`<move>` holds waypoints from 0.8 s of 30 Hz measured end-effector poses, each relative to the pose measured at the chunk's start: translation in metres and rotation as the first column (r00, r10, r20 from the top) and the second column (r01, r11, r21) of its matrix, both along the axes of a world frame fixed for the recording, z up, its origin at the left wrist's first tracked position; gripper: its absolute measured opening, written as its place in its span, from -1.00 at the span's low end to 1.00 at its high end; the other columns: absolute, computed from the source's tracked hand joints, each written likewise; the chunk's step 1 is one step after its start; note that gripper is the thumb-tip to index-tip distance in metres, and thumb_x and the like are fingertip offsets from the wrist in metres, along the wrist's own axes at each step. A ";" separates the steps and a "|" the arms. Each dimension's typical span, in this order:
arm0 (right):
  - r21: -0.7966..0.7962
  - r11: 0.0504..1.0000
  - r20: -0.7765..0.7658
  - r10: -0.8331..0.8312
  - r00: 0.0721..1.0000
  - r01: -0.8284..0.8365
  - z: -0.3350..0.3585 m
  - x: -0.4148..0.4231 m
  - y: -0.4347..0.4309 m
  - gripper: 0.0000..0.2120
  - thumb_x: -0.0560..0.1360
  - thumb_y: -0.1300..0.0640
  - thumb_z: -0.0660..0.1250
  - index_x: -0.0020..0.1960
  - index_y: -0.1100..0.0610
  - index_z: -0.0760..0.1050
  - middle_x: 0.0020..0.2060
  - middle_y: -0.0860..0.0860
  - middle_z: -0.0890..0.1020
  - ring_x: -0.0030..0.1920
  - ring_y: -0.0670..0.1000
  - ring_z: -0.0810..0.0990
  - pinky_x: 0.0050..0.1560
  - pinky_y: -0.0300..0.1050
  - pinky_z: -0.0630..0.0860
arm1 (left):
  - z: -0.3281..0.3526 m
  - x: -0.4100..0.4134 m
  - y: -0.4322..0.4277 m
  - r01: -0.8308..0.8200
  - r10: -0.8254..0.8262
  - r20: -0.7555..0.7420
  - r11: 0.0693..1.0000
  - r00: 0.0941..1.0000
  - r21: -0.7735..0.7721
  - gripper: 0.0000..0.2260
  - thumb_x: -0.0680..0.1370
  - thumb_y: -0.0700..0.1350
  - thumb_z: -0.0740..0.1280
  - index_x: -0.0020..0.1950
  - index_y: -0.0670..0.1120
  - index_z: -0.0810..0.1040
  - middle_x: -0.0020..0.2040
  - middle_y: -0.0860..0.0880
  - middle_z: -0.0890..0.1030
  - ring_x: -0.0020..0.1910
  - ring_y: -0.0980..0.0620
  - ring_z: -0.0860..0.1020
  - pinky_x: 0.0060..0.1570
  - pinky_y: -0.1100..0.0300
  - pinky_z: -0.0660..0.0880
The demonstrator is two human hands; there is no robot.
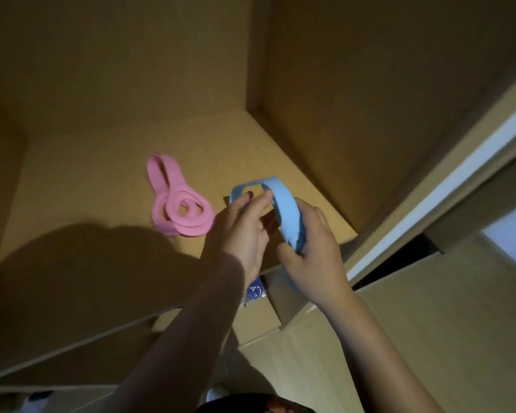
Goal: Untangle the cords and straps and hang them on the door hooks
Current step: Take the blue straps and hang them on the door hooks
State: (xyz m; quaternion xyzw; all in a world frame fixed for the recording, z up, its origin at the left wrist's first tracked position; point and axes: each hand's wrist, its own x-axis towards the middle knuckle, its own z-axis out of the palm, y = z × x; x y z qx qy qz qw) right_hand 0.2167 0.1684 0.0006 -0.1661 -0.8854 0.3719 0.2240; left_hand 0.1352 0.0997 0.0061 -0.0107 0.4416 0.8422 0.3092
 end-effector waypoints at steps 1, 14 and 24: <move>0.032 0.999 0.026 0.005 1.000 -0.006 0.000 0.012 0.005 -0.40 0.34 0.16 0.26 0.37 0.01 0.26 0.00 -0.10 0.40 -0.10 -0.28 0.40 -0.17 -0.48 0.33 | 0.008 0.009 0.008 -0.012 0.005 0.083 0.996 0.997 0.087 -0.84 0.54 -0.17 0.26 0.06 -0.20 0.50 -0.14 -0.10 0.59 -0.23 0.06 0.61 -0.10 0.19 0.55; 0.035 0.970 0.145 -0.243 0.959 0.240 -0.019 0.225 0.096 -0.68 0.29 0.04 0.25 0.04 -0.01 0.35 -0.21 -0.18 0.38 -0.16 -0.07 0.37 -0.15 -0.15 0.29 | 0.019 0.203 0.122 0.343 -0.342 0.058 0.939 0.938 0.000 -0.90 0.55 -0.22 0.26 -0.15 -0.15 0.52 -0.35 0.04 0.55 -0.36 0.21 0.55 -0.23 0.36 0.55; -0.183 0.821 -0.015 -0.553 0.833 0.541 -0.012 0.393 0.147 -0.69 0.39 0.21 0.34 0.07 -0.05 0.40 0.00 -0.06 0.54 -0.01 -0.17 0.49 -0.12 -0.52 0.39 | 0.017 0.365 0.198 0.634 -0.675 -0.241 0.738 0.698 -0.231 -0.93 0.56 -0.18 0.26 -0.06 -0.06 0.53 -0.26 -0.07 0.52 -0.22 0.00 0.53 -0.12 0.06 0.48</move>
